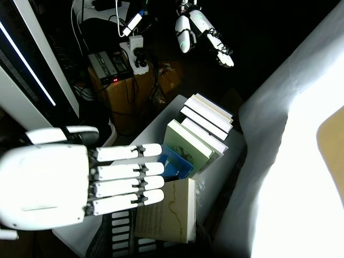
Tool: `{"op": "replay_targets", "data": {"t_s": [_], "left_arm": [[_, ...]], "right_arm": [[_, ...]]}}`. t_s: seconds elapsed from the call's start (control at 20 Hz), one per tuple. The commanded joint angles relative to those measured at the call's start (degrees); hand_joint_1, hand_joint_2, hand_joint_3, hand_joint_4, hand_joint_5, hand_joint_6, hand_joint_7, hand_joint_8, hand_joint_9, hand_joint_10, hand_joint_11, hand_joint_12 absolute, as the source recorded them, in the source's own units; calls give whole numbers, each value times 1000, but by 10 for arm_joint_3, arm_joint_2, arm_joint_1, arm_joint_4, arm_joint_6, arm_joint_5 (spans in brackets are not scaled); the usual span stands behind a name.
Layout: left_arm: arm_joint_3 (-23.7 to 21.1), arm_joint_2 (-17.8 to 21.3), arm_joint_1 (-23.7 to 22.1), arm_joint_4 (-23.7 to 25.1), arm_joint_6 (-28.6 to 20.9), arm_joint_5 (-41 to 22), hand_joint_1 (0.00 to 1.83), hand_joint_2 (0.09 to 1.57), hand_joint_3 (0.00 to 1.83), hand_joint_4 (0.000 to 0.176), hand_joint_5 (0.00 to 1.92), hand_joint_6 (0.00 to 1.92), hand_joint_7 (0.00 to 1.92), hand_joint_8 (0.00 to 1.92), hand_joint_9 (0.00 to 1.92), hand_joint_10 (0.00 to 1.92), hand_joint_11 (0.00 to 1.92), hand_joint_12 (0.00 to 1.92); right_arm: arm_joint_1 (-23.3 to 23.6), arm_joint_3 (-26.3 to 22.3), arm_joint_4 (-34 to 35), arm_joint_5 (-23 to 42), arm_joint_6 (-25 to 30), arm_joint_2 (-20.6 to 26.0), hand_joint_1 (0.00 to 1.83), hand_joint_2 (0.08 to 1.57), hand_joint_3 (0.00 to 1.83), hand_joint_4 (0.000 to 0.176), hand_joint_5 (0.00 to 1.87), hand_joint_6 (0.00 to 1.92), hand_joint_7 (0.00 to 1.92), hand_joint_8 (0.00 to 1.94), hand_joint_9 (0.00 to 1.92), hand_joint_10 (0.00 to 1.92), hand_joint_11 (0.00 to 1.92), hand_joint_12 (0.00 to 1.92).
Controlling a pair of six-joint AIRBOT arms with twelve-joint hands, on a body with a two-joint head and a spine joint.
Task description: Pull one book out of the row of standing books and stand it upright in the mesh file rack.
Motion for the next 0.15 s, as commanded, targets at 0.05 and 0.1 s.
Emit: {"op": "replay_targets", "data": {"t_s": [0.05, 0.1], "left_arm": [[-3, 13, -4, -8, -3, -78, 137, 1293, 0, 110, 0, 0, 0, 0, 0, 0, 0, 0], [-5, 15, -4, -7, -3, -81, 141, 1299, 0, 105, 0, 0, 0, 0, 0, 0, 0, 0]], "right_arm": [[-23, -12, 53, 118, -16, 14, 392, 1201, 21, 63, 0, 0, 0, 0, 43, 14, 0, 0], [-31, -16, 61, 130, -20, 15, 424, 1193, 14, 68, 0, 0, 0, 0, 35, 10, 0, 0]]}}
